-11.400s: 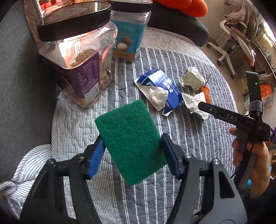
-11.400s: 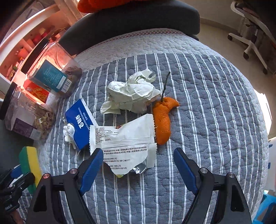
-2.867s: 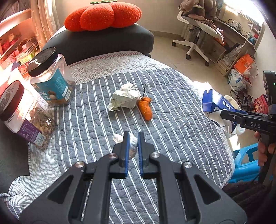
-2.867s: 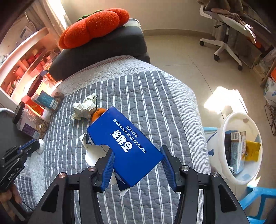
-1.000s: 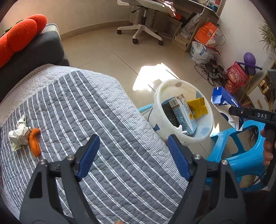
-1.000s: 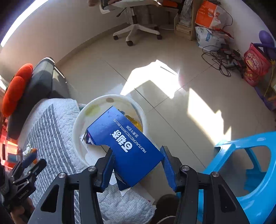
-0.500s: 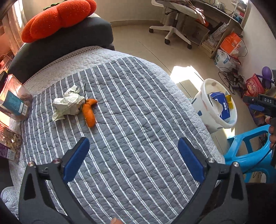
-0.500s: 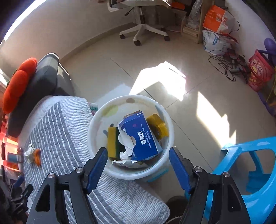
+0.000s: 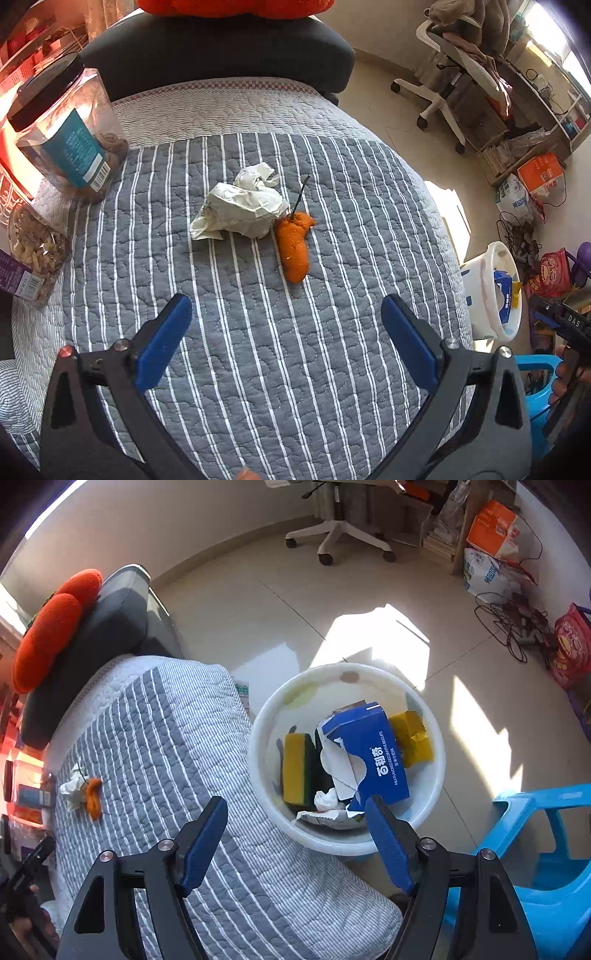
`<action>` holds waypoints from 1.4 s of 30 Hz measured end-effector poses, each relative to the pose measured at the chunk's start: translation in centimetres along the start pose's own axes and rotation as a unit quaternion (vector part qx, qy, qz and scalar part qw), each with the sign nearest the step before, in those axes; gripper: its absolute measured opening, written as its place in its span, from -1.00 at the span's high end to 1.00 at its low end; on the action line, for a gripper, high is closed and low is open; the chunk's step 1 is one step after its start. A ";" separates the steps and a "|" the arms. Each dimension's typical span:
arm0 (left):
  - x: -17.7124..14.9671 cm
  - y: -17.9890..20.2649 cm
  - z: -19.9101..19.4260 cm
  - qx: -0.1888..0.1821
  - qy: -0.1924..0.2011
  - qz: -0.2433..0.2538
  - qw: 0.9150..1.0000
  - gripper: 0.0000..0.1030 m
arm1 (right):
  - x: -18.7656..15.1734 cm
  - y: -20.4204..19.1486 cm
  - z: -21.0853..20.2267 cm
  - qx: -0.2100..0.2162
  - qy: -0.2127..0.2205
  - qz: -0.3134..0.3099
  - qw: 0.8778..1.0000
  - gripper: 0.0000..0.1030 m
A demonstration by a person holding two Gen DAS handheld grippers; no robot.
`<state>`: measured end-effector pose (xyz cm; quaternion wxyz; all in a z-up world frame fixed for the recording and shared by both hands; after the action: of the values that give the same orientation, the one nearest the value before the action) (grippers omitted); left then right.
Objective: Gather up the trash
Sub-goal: 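Reach the left gripper to the crumpled white paper and close on it, then grasp the orange peel with the right gripper while the left gripper holds the paper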
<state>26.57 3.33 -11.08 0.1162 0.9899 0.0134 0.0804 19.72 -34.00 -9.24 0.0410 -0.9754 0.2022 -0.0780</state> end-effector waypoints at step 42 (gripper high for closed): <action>-4.3 -10.3 -3.9 0.019 0.038 -0.024 0.999 0.27 | -4.0 -23.2 8.3 0.006 -0.045 -0.170 0.984 -0.52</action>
<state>21.62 14.04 -10.37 0.0982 0.9876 0.0431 0.1146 26.47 -10.74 -15.41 0.0418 -0.9978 0.0310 -0.0406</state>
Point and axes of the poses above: each gripper's, at about its wrist camera, not at the fingertips, and z roughly the way its jaws point, y to its right, x to its top, the point moved 8 cm from there along z, roughly the way its jaws point, and after that the axes turned 15 degrees about -y, right-handed, at the moved point
